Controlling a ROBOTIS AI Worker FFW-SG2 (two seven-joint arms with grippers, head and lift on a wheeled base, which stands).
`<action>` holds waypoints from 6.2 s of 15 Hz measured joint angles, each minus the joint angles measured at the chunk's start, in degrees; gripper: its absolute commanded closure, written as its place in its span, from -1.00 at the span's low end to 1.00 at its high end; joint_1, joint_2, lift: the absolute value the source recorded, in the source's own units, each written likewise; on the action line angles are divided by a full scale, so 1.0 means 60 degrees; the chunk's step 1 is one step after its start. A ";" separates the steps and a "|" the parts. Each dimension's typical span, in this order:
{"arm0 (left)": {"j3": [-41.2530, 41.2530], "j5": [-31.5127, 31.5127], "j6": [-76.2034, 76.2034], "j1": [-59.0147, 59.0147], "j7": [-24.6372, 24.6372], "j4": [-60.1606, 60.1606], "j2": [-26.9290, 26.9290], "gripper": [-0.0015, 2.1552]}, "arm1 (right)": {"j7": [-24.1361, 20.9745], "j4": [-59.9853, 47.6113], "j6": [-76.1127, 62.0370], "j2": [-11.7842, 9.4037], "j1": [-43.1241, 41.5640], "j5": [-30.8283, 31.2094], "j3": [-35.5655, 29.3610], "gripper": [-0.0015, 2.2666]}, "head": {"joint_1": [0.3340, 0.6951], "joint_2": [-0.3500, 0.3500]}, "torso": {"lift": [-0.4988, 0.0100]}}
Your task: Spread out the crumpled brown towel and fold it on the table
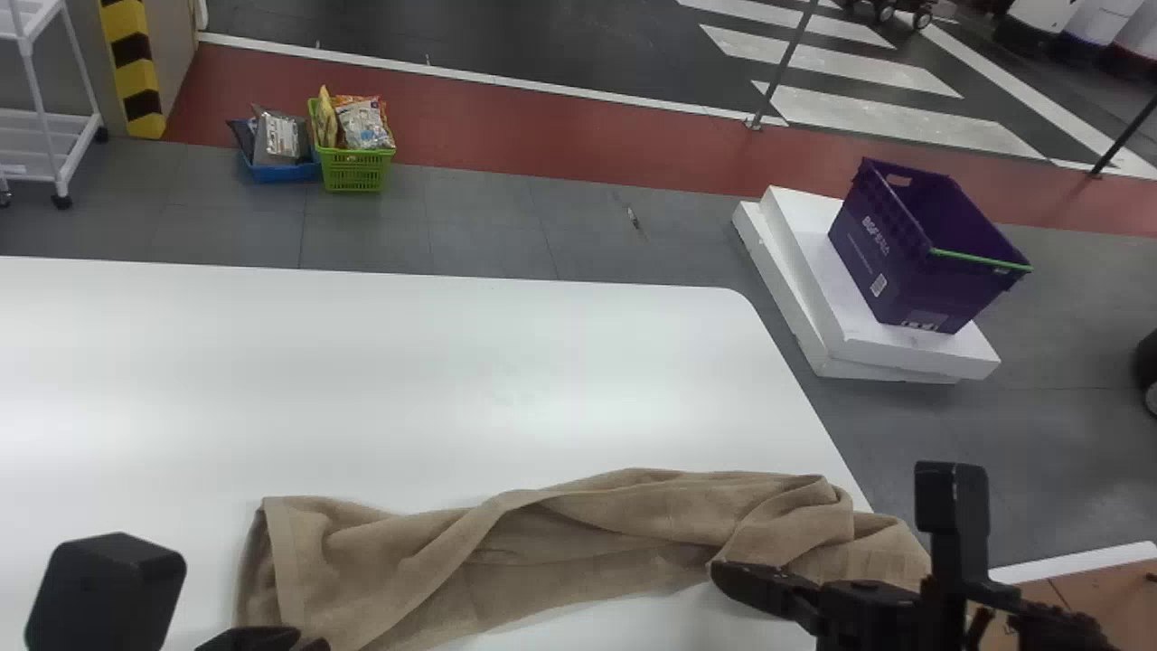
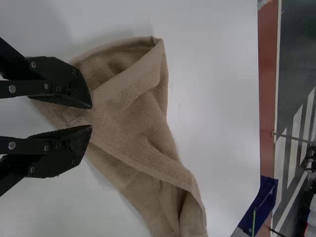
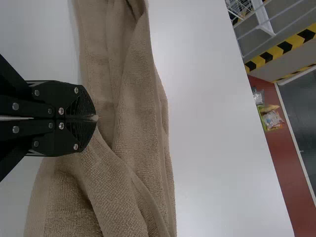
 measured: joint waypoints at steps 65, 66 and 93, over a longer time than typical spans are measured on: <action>0.3572 0.1727 0.0918 0.0480 0.0252 -0.3856 -0.0461 0.34 | 0.1776 -0.2838 0.2284 -0.0489 -0.3430 -0.2053 -0.4872 0.46 | 1.00 -1.00 | 0.46; 0.3917 0.1899 0.1163 0.0379 0.0253 -0.3955 -0.0585 0.34 | 0.1792 -0.2706 0.2284 -0.0657 -0.3503 -0.2131 -0.5250 0.46 | 1.00 -1.00 | 0.46; 0.5946 0.3719 0.4324 -0.2008 0.0686 -0.4087 -0.1230 0.34 | 0.1270 -0.0160 0.2008 -0.0140 -0.2806 -0.2219 -0.6138 0.46 | 1.00 -1.00 | 0.46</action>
